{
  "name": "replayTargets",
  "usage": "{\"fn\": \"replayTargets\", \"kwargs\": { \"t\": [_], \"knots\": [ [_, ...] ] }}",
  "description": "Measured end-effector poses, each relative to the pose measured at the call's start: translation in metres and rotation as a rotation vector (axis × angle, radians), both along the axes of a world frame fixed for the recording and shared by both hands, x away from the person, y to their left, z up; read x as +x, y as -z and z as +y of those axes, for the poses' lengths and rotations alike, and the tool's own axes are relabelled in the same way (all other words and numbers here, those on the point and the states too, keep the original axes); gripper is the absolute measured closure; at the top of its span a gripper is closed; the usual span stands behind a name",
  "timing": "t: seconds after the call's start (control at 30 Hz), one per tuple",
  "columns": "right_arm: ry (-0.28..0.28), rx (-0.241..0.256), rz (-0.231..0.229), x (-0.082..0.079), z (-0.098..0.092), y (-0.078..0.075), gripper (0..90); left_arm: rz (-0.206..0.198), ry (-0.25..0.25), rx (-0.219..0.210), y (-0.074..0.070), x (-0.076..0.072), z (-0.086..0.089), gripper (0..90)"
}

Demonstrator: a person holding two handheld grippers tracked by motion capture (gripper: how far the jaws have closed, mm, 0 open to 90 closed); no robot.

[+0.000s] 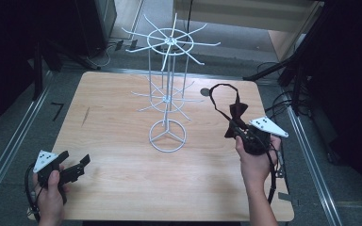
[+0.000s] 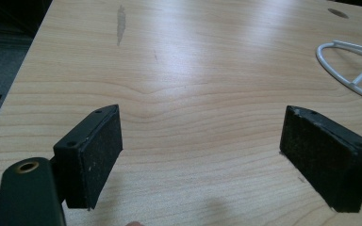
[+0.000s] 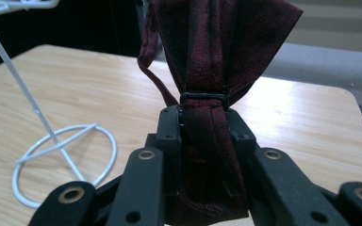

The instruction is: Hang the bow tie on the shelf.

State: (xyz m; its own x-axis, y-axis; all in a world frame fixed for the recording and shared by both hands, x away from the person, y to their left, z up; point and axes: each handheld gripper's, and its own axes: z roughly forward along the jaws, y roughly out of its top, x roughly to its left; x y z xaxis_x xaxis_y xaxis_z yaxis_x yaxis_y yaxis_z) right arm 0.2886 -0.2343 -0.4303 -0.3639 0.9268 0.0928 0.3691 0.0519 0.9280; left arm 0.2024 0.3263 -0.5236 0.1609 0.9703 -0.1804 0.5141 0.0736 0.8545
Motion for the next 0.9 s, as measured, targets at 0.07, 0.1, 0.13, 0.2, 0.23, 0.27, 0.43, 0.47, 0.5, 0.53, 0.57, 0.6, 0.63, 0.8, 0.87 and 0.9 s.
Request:
{"fn": "replayTargets", "kwargs": {
  "t": [0.07, 0.1, 0.13, 0.2, 0.23, 0.27, 0.43, 0.47, 0.5, 0.53, 0.57, 0.6, 0.63, 0.8, 0.87, 0.9],
  "knots": [
    [0.003, 0.001, -0.006, -0.001, 0.000, 0.000, 74.1, 0.000, 0.000, 0.000, 0.000, 0.000, 0.000, 14.5],
    [0.010, -0.001, -0.016, -0.002, 0.001, 0.001, 74.1, 0.000, 0.000, 0.000, 0.000, 0.000, 0.000, 14.5],
    [0.021, 0.001, -0.024, -0.004, 0.002, 0.001, 74.1, 0.000, 0.001, 0.000, 0.000, 0.000, 0.000, 14.5],
    [0.028, 0.011, -0.036, -0.005, 0.002, 0.001, 74.0, 0.000, 0.001, 0.001, 0.000, 0.000, 0.000, 14.5],
    [0.030, 0.022, -0.039, -0.006, 0.002, 0.000, 74.1, 0.000, 0.000, 0.000, 0.000, 0.000, 0.000, 14.5],
    [0.029, 0.024, -0.044, -0.007, 0.002, 0.000, 74.1, 0.000, 0.000, 0.000, 0.000, 0.000, 0.000, 14.5],
    [0.032, 0.027, -0.080, -0.013, 0.007, 0.000, 74.1, 0.000, 0.000, 0.000, 0.000, 0.000, 0.000, 14.5],
    [0.027, 0.026, -0.082, -0.013, 0.008, 0.000, 74.1, -0.001, 0.000, 0.001, 0.000, 0.000, 0.000, 14.5],
    [0.027, 0.026, -0.080, -0.014, 0.009, 0.000, 74.1, 0.000, 0.001, 0.002, 0.000, 0.000, 0.000, 14.5],
    [0.024, 0.025, -0.081, -0.014, 0.010, 0.001, 74.1, 0.000, 0.001, 0.002, 0.000, 0.000, 0.000, 14.5],
    [0.022, 0.023, -0.083, -0.014, 0.011, 0.001, 74.1, 0.000, 0.000, 0.000, 0.000, 0.000, 0.000, 14.5],
    [0.022, 0.023, -0.083, -0.014, 0.011, 0.001, 74.1, 0.000, 0.000, 0.000, 0.000, 0.000, 0.000, 14.5],
    [0.017, 0.022, -0.084, -0.015, 0.014, 0.001, 74.1, 0.000, 0.000, 0.001, 0.000, 0.000, 0.000, 14.5],
    [0.001, 0.015, -0.089, -0.016, 0.019, 0.000, 74.1, 0.000, 0.000, 0.001, 0.000, 0.000, 0.000, 14.5],
    [-0.007, 0.010, -0.090, -0.018, 0.022, 0.000, 74.1, 0.000, 0.000, 0.000, 0.000, 0.000, 0.000, 14.5],
    [-0.010, 0.007, -0.092, -0.018, 0.024, 0.000, 74.1, 0.000, 0.000, 0.000, 0.000, 0.000, 0.000, 14.5]
  ]
}}
